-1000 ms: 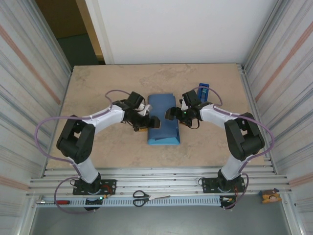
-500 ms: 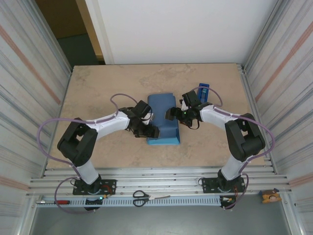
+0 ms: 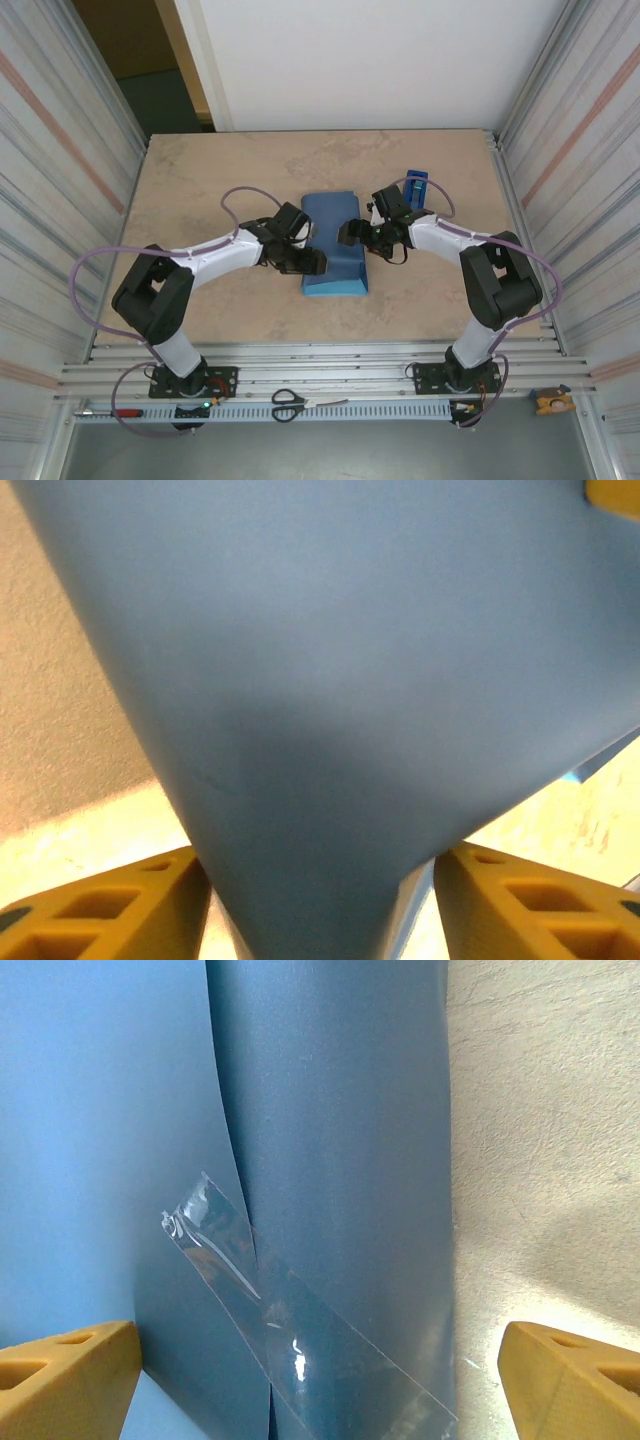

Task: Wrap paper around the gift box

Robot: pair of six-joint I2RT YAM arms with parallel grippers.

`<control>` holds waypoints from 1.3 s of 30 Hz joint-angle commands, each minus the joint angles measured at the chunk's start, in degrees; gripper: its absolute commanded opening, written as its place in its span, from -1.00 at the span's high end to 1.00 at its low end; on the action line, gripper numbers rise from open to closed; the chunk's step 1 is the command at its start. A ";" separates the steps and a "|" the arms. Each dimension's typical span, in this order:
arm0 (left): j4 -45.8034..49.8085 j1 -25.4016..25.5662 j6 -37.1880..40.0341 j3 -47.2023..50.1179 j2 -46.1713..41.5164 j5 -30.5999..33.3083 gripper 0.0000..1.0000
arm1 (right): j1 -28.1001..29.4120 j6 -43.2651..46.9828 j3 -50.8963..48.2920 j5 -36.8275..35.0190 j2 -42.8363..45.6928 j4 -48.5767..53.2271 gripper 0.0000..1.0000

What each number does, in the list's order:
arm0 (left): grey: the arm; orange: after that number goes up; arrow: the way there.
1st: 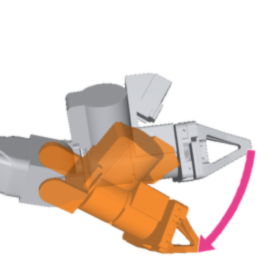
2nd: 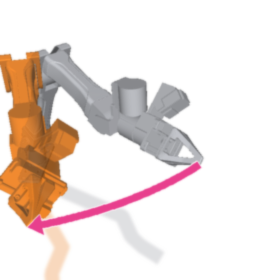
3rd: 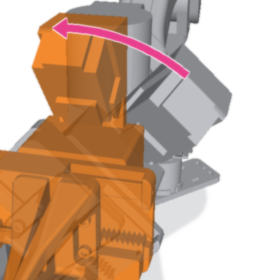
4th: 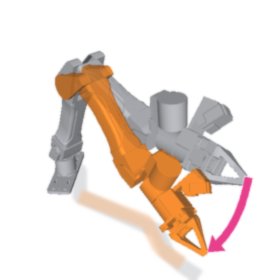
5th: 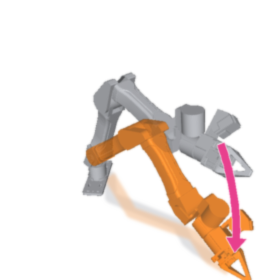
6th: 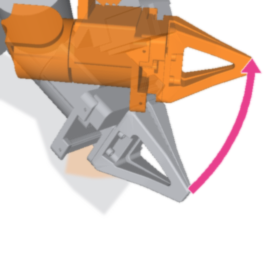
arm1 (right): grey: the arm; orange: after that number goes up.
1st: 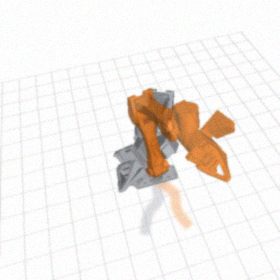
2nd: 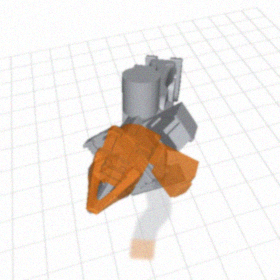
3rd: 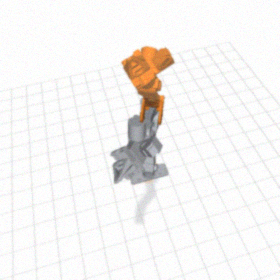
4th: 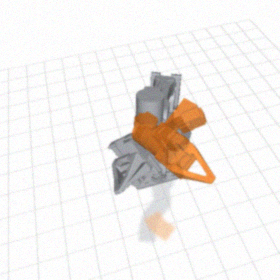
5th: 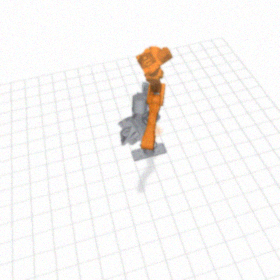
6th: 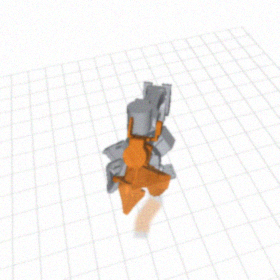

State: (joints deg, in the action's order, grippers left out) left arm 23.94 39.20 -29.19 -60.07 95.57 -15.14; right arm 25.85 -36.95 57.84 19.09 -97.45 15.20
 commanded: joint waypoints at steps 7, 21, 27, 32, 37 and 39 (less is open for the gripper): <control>0.96 1.88 -3.20 0.84 0.03 7.46 0.02 | 0.60 0.56 -1.46 -5.91 -1.77 6.73 -0.80; 5.91 3.08 -8.32 -0.82 0.66 15.19 0.01 | 0.73 0.65 -0.98 -5.89 -1.87 7.03 -0.81; 4.33 5.16 -11.45 -1.06 1.18 15.60 0.12 | 0.74 0.82 -0.74 -5.85 -1.95 7.29 -0.83; 6.65 6.01 -14.54 -0.32 1.12 20.42 0.08 | 0.86 0.91 -0.54 -6.06 -1.84 7.04 -0.83; 5.29 8.08 -16.27 0.66 -0.30 24.78 -0.07 | 0.87 1.42 -0.45 -5.93 -2.00 6.62 -0.83; 3.33 8.17 -16.34 0.68 0.28 24.49 -0.05 | 0.87 1.53 -0.53 -5.91 -2.05 6.60 -0.83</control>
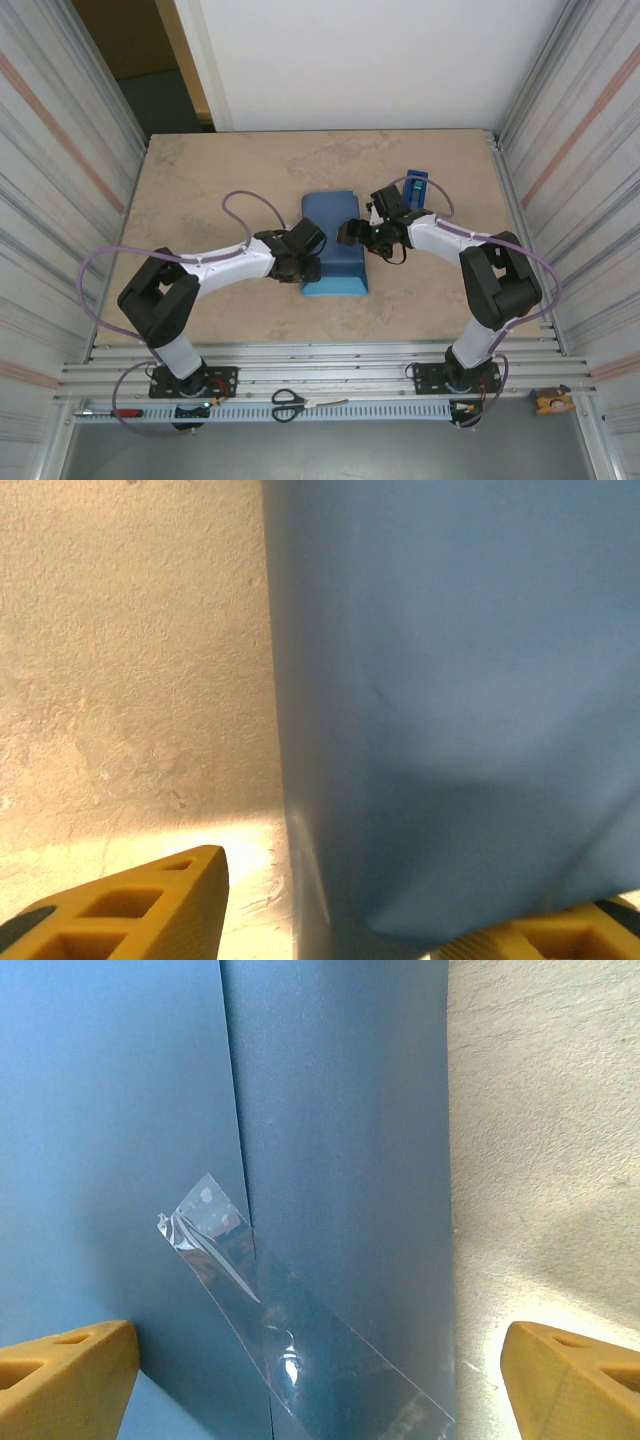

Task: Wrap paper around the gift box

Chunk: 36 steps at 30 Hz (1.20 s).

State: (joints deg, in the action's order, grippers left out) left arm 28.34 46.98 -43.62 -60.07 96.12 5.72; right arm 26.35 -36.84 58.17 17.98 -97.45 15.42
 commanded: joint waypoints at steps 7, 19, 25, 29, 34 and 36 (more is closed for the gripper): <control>-1.22 1.35 -3.70 0.32 1.18 6.55 0.15 | 0.45 1.33 -1.99 -5.14 -1.23 5.91 -0.84; 0.12 2.93 -6.66 2.85 0.86 7.64 0.12 | 0.37 1.95 -1.48 -4.82 -1.58 5.70 -0.84; -1.48 3.01 -5.83 2.39 1.50 8.04 0.20 | 0.35 2.04 -1.57 -4.45 -1.95 5.52 -0.84; -1.53 2.96 -5.34 0.71 3.29 8.50 0.28 | 0.43 2.12 -1.31 -4.35 -1.93 5.65 -0.84; -1.20 2.94 -6.03 -0.48 4.26 8.72 0.38 | 0.37 2.25 -1.22 -4.44 -1.88 5.94 -0.85; -1.61 2.94 -6.22 -0.47 4.27 8.70 0.40 | 0.40 2.21 -1.22 -4.44 -1.79 5.85 -0.85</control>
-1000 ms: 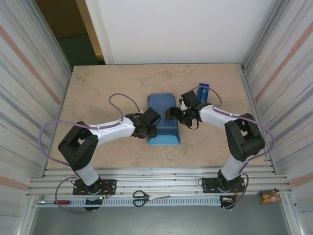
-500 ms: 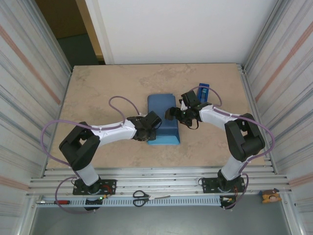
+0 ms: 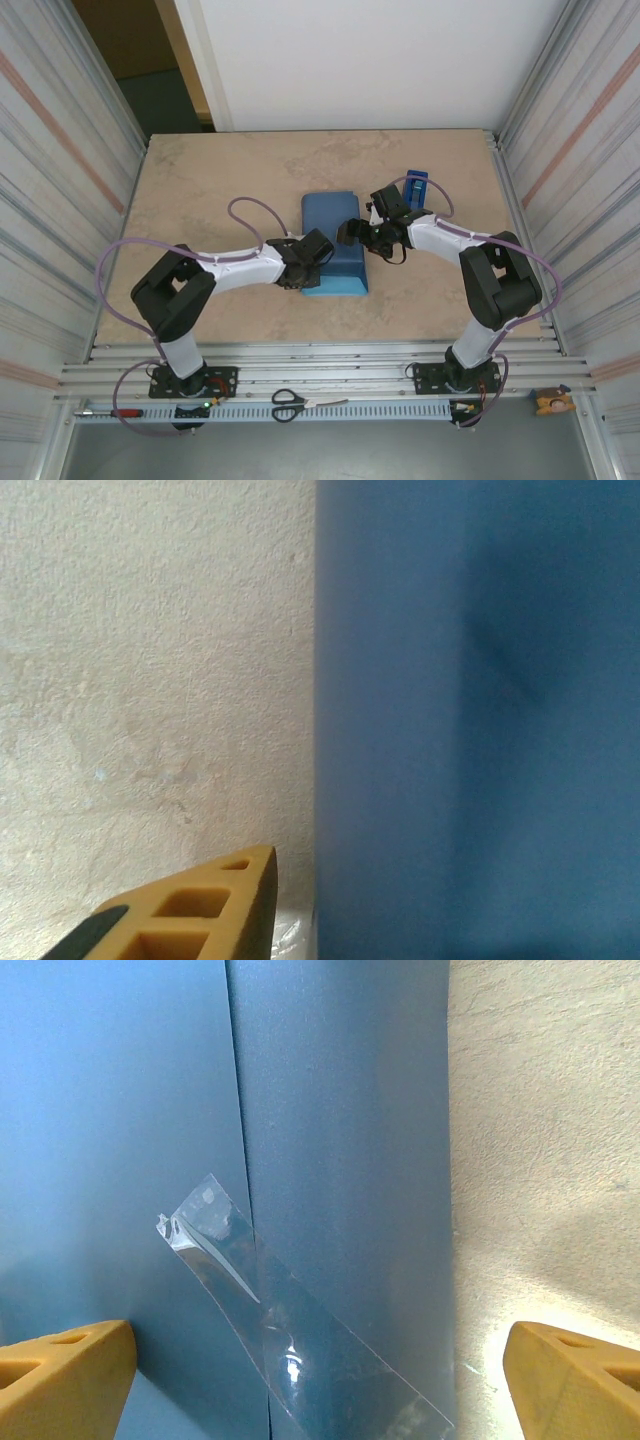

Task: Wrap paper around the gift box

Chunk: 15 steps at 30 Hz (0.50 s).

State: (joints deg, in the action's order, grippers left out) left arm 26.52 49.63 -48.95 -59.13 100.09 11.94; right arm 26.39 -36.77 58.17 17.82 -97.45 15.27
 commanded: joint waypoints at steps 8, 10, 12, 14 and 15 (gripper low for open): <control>-0.37 0.30 -1.66 -1.69 0.41 2.19 0.48 | 0.33 2.41 -0.83 -4.03 -1.93 6.21 -0.85; -0.49 0.30 -2.06 -1.91 0.45 2.38 0.46 | 0.37 2.41 -0.87 -4.03 -1.95 6.19 -0.85; -0.80 0.22 -2.51 -2.17 0.45 2.16 0.43 | 0.33 2.41 -0.78 -4.00 -1.96 6.27 -0.86; -1.27 0.21 -2.80 -2.30 0.67 1.90 0.43 | 0.35 2.41 -0.78 -3.96 -2.04 6.28 -0.86; -1.44 0.21 -2.97 -2.48 0.87 1.77 0.44 | 0.34 2.41 -0.78 -4.02 -2.03 6.27 -0.86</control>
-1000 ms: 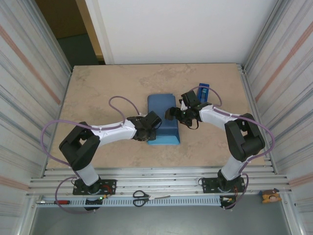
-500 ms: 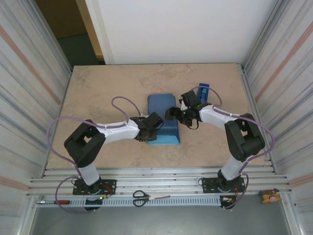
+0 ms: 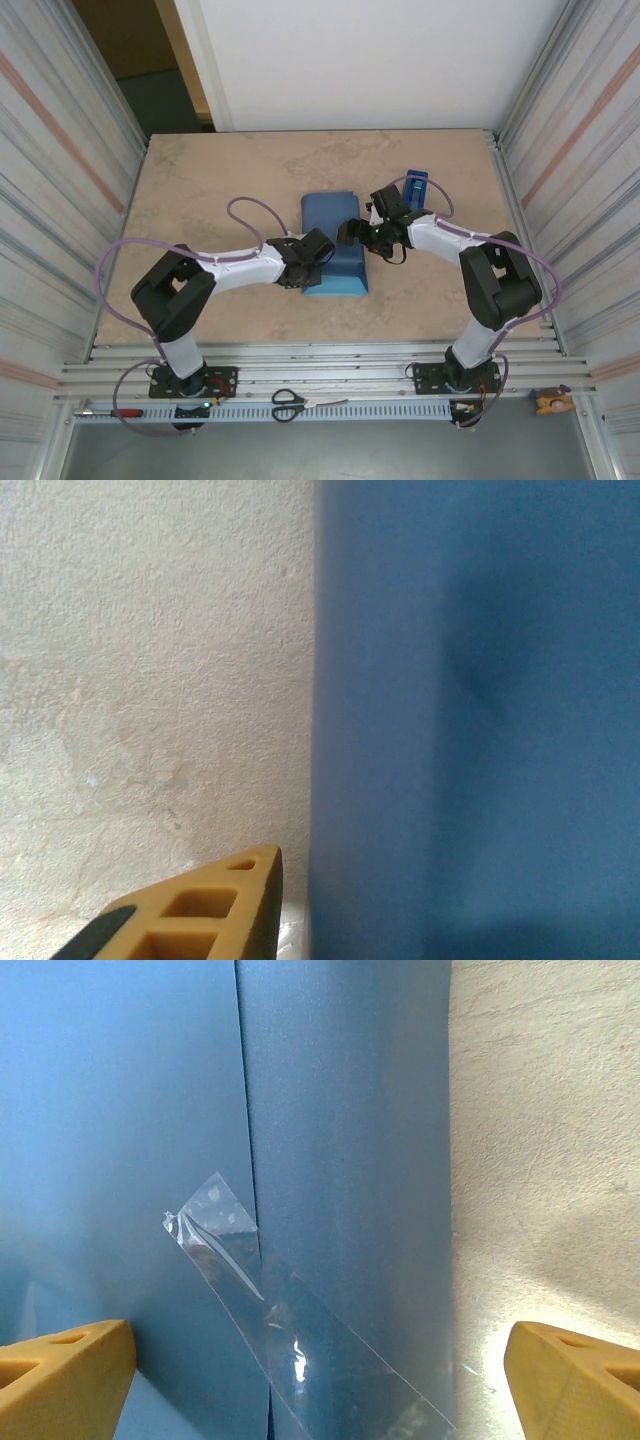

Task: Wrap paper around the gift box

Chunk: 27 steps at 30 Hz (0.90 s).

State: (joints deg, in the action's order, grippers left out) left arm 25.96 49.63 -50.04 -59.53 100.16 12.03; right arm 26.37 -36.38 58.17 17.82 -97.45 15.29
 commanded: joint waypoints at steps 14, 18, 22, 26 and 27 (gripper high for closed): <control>0.94 -0.57 -2.47 -2.89 2.76 0.88 0.66 | 0.44 2.10 -0.87 -3.50 -2.00 5.89 -0.86; 0.36 -1.00 -1.63 -2.51 3.00 -0.25 0.65 | 0.44 2.10 -0.76 -3.61 -2.13 6.06 -0.86; 0.55 -1.11 0.66 -3.25 3.50 -1.42 0.58 | 0.48 2.19 -0.51 -3.67 -2.30 6.25 -0.86; 1.29 -1.28 1.82 -3.14 3.14 -1.15 0.64 | 0.52 2.19 -0.19 -3.76 -2.32 6.42 -0.86; 1.41 -1.42 1.79 -2.91 2.82 -1.01 0.65 | 0.52 2.28 -0.10 -3.76 -2.48 6.51 -0.86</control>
State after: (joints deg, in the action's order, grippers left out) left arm 27.03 49.08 -49.25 -61.49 102.87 10.11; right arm 26.39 -36.36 58.28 17.76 -97.47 15.22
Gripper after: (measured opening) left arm 0.179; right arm 0.928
